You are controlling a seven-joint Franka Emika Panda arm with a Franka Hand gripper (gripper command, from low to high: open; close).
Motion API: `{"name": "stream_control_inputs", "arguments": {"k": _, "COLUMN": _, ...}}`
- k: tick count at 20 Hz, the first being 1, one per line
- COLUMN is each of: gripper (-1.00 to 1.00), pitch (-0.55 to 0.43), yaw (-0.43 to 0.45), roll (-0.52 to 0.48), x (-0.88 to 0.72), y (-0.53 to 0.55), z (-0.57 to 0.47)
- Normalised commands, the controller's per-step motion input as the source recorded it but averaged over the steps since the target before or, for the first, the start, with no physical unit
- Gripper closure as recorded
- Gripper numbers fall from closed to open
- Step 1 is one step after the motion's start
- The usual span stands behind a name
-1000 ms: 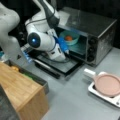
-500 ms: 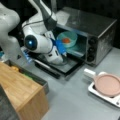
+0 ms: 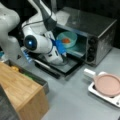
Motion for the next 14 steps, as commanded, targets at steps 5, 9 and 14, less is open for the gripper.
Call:
{"name": "stream_control_inputs", "arguments": {"k": 5, "gripper": 1.0, "pitch": -0.118, "yaw": 0.232, "roll": 0.024, "x": 0.1, "y": -0.21, "z": -0.08}}
{"name": "stream_control_inputs", "arguments": {"k": 9, "gripper": 1.0, "pitch": -0.118, "yaw": 0.232, "roll": 0.024, "x": 0.1, "y": -0.21, "z": -0.08}}
{"name": "stream_control_inputs", "arguments": {"k": 14, "gripper": 1.0, "pitch": -0.084, "yaw": 0.264, "roll": -0.005, "x": 0.1, "y": -0.22, "z": -0.07}}
